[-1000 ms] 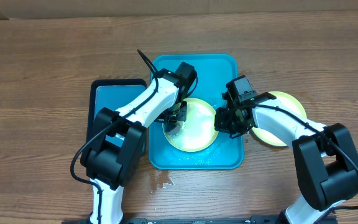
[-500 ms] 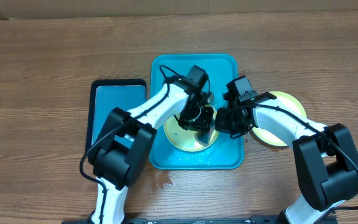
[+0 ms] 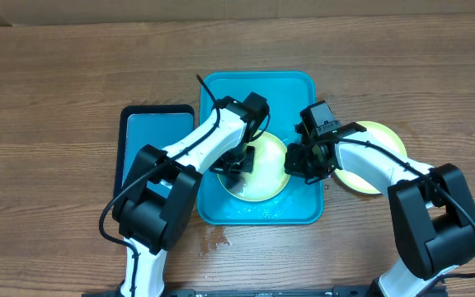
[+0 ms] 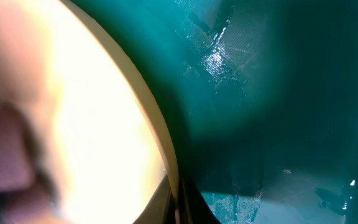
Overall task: Clean dirty plates on tray and stack at the side
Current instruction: 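Scrub the yellow plate with the sponge while the right gripper holds it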
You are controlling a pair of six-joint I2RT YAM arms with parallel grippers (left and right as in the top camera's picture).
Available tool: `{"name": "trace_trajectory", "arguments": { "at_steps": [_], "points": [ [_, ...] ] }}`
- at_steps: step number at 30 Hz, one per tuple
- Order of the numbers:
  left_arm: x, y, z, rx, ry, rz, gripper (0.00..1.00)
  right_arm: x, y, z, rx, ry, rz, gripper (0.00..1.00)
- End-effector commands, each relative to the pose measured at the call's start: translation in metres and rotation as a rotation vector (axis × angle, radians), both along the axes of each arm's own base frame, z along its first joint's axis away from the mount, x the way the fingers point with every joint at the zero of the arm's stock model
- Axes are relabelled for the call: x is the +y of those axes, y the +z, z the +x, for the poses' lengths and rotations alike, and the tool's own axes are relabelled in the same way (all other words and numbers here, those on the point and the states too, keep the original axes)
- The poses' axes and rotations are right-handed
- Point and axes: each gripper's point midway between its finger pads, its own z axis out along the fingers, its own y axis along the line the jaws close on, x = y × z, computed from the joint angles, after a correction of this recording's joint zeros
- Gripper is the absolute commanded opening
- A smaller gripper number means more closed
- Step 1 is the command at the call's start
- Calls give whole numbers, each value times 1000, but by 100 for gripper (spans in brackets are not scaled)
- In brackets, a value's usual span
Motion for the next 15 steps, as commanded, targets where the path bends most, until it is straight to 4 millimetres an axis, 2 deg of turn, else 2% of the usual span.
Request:
{"name": "trace_trajectory", "arguments": {
  "at_steps": [1, 5, 8, 12, 15],
  "points": [
    [70, 3, 28, -180, 41, 384, 4, -16, -15, -9, 34, -15, -68, 4],
    [67, 3, 33, -204, 50, 371, 4, -16, -15, -9, 34, -15, -68, 4],
    [47, -8, 31, -164, 25, 254, 4, -16, -15, -9, 34, -15, -68, 4],
    [-20, -24, 23, -58, -3, -119, 4, -16, -15, -9, 35, -15, -68, 4],
    [-74, -19, 17, 11, -10, -417, 4, -16, -16, -11, 41, -15, -71, 4]
  ]
}}
